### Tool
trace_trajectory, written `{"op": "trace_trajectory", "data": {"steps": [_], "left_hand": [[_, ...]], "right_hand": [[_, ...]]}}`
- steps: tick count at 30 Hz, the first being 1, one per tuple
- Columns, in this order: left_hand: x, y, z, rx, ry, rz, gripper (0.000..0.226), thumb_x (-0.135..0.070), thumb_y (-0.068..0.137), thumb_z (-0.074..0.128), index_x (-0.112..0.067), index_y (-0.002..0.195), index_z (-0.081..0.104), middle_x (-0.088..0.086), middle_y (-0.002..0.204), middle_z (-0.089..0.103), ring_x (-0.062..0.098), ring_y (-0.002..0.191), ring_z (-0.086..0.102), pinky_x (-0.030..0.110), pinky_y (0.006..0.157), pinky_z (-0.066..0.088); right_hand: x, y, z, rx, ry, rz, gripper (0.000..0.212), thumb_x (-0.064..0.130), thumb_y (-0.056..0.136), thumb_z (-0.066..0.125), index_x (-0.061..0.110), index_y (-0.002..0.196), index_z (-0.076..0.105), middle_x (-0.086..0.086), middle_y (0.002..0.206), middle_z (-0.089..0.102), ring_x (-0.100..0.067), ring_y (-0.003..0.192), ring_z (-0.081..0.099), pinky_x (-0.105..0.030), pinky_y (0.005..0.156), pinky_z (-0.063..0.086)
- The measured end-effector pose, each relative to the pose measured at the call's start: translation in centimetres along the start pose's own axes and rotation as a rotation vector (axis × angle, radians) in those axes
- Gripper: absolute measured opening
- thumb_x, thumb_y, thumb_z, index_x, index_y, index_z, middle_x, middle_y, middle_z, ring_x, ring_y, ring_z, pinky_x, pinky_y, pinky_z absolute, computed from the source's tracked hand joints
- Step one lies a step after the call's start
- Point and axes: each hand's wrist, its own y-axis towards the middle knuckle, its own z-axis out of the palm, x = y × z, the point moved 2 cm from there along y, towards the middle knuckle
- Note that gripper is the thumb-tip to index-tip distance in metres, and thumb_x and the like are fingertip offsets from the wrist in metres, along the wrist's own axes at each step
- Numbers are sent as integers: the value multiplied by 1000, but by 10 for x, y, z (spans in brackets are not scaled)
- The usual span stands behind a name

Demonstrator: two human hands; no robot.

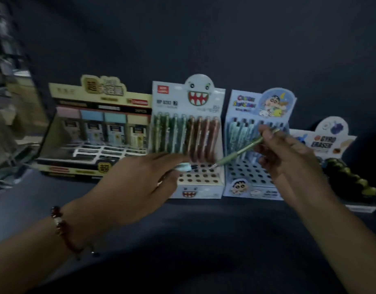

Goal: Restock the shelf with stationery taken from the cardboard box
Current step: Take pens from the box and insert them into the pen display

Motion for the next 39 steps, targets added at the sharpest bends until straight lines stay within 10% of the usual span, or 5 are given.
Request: {"op": "trace_trajectory", "data": {"steps": [4, 12, 39], "left_hand": [[41, -25, -1, -44, 85, -55, 47, -46, 99, 29, -31, 137, 51, -6, 110, 66, 19, 76, 64, 31, 55, 50], [56, -28, -1, -42, 8, -84, 39, -41, 97, 40, -32, 133, 55, -9, 112, 67, 12, 80, 64, 32, 64, 55], [66, -31, -4, -40, -237, -112, 12, -40, 89, 53, -38, 98, 60, -18, 79, 60, 2, 70, 56, 28, 57, 45]], "right_hand": [[13, 5, 46, 63, -275, -257, 13, 20, 90, 67, 26, 101, 71, 14, 79, 71, -1, 80, 67, -16, 66, 51], [-18, 28, 125, 136, -405, -427, 24, 22, 87, 72, 21, 111, 71, 11, 81, 70, -1, 81, 67, -17, 76, 53], [-66, 29, 131, 122, -551, -378, 32, 25, 85, 75, 20, 116, 68, 13, 89, 69, 2, 84, 66, -11, 74, 52]]}}
